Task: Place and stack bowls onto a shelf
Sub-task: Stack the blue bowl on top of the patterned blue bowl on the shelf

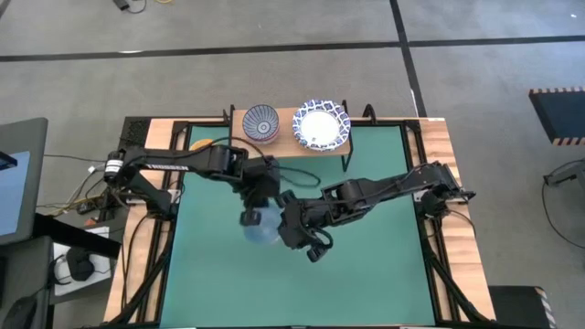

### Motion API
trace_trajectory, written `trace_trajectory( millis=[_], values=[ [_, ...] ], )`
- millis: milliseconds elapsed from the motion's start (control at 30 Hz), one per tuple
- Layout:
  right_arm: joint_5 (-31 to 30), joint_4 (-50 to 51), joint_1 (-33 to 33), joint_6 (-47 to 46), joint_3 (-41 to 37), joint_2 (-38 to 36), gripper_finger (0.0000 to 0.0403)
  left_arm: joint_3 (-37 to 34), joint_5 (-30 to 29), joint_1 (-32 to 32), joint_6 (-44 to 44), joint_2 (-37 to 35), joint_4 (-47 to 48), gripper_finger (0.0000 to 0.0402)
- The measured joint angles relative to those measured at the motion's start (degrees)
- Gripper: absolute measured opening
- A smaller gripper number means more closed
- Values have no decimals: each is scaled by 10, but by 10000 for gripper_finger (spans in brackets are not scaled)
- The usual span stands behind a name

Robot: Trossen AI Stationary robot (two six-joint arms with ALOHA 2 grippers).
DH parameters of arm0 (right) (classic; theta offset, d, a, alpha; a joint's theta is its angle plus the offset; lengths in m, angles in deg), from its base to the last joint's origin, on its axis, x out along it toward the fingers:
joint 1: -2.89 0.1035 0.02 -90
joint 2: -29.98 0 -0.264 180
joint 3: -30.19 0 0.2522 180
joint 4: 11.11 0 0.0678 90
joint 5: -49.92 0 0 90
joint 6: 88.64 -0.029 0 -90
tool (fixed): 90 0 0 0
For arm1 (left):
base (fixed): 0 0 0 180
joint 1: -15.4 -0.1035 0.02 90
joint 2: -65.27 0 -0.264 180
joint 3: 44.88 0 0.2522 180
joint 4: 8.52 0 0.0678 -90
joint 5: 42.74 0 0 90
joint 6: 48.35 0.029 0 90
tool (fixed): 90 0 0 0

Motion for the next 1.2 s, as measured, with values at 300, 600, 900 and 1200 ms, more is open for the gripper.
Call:
trace_trajectory(
  millis=[300,600,900,1200],
  values=[
    [-8,89,10,-205,-86,1,165,-125,-59,-25,-144,0,-57,0],
    [-112,-7,57,-436,-196,-6,165,-302,-58,6,-269,-9,-283,0],
    [-163,-46,70,-605,-255,-1,165,-380,-80,9,-340,-9,-384,8],
    [-179,-104,52,-653,-276,-1,165,-384,-53,14,-265,-9,-380,92]
  ],
)
